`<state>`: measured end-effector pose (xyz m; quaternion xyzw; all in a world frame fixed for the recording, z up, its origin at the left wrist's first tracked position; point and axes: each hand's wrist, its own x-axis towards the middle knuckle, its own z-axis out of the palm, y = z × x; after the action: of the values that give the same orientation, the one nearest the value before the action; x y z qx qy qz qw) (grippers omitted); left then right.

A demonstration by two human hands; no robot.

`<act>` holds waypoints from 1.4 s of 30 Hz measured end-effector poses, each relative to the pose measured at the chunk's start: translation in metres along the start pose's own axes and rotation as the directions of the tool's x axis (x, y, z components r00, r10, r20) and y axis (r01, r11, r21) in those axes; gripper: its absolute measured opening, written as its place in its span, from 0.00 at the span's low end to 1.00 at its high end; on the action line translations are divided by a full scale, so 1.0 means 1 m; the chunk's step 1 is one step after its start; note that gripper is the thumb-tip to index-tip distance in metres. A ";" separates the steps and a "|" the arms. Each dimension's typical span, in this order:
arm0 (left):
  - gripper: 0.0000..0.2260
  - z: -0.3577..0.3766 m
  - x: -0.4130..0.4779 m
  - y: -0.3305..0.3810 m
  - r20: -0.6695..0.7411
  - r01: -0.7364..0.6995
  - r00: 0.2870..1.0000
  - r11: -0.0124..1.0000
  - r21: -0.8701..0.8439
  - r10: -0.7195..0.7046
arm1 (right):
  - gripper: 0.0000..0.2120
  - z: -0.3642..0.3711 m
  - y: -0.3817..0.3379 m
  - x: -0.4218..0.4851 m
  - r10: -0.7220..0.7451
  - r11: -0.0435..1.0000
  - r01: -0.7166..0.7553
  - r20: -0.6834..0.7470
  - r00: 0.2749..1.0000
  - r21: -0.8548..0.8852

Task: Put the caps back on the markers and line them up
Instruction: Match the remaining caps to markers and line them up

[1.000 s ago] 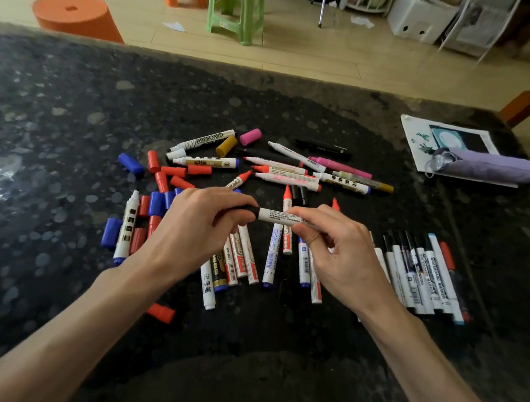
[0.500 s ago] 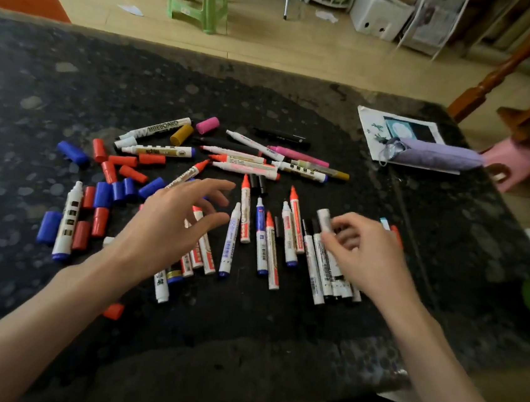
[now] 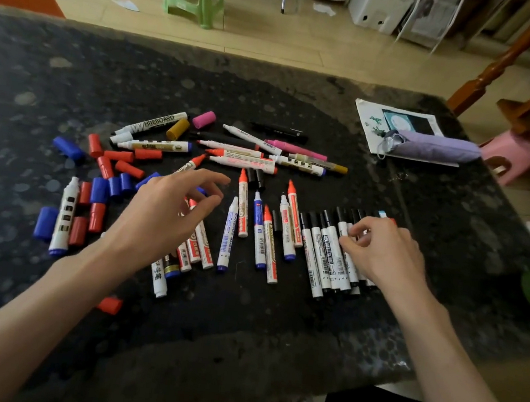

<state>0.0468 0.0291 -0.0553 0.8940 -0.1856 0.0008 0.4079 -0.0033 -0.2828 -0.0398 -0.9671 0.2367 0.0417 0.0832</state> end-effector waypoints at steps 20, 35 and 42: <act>0.14 -0.024 0.006 -0.008 -0.105 0.098 0.989 0.994 -0.040 -0.102 | 0.06 0.021 -0.106 -0.015 -0.416 0.892 0.354 0.202 0.887 0.283; 0.13 -0.049 0.008 -0.014 -0.179 0.179 0.965 0.979 -0.095 -0.194 | 0.09 0.038 -0.143 -0.027 -0.412 0.907 0.365 0.264 0.872 0.209; 0.13 -0.053 0.009 -0.012 -0.173 0.184 0.964 0.976 -0.112 -0.202 | 0.06 0.038 -0.150 -0.030 -0.449 0.883 0.422 0.106 0.887 0.205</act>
<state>0.0668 0.0722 -0.0279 0.8834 -0.0590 0.0347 0.4635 0.0386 -0.1315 -0.0528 -0.9784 0.0087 0.0738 0.1930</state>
